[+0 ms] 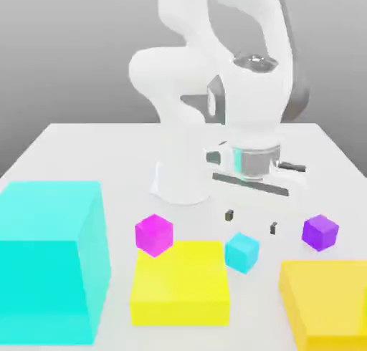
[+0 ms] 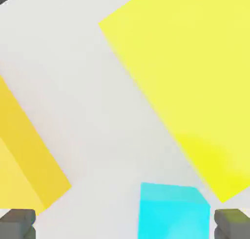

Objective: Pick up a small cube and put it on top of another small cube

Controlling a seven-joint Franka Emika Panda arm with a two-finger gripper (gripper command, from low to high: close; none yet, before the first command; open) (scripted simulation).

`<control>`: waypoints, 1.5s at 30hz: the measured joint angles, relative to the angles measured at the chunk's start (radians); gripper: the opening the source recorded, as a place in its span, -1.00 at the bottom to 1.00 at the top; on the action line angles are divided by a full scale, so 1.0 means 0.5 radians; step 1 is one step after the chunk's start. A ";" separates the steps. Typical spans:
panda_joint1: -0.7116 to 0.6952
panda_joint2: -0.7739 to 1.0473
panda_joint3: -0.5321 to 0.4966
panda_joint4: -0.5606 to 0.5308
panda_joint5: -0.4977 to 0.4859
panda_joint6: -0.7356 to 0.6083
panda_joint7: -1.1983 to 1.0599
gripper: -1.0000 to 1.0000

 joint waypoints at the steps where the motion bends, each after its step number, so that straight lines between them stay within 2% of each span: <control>1: -0.011 0.027 0.016 -0.010 -0.022 0.022 0.039 0.00; 8: -0.083 0.195 0.022 0.039 -0.188 0.135 0.147 0.00; 14: -0.078 0.352 -0.076 0.077 -0.471 0.257 0.328 0.00; 21: 0.200 0.536 -0.451 0.102 -0.854 0.415 0.605 0.00; 27: 0.535 0.689 -0.788 0.094 -0.943 0.561 0.706 0.00; 28: 0.581 0.712 -0.827 0.090 -0.941 0.584 0.712 -1.00; 36: 0.564 0.701 -0.813 0.092 -0.940 0.578 0.707 -1.00; 40: 0.388 0.607 -0.638 0.100 -0.882 0.488 0.639 -1.00; 45: 0.186 0.476 -0.387 0.095 -0.666 0.370 0.466 -1.00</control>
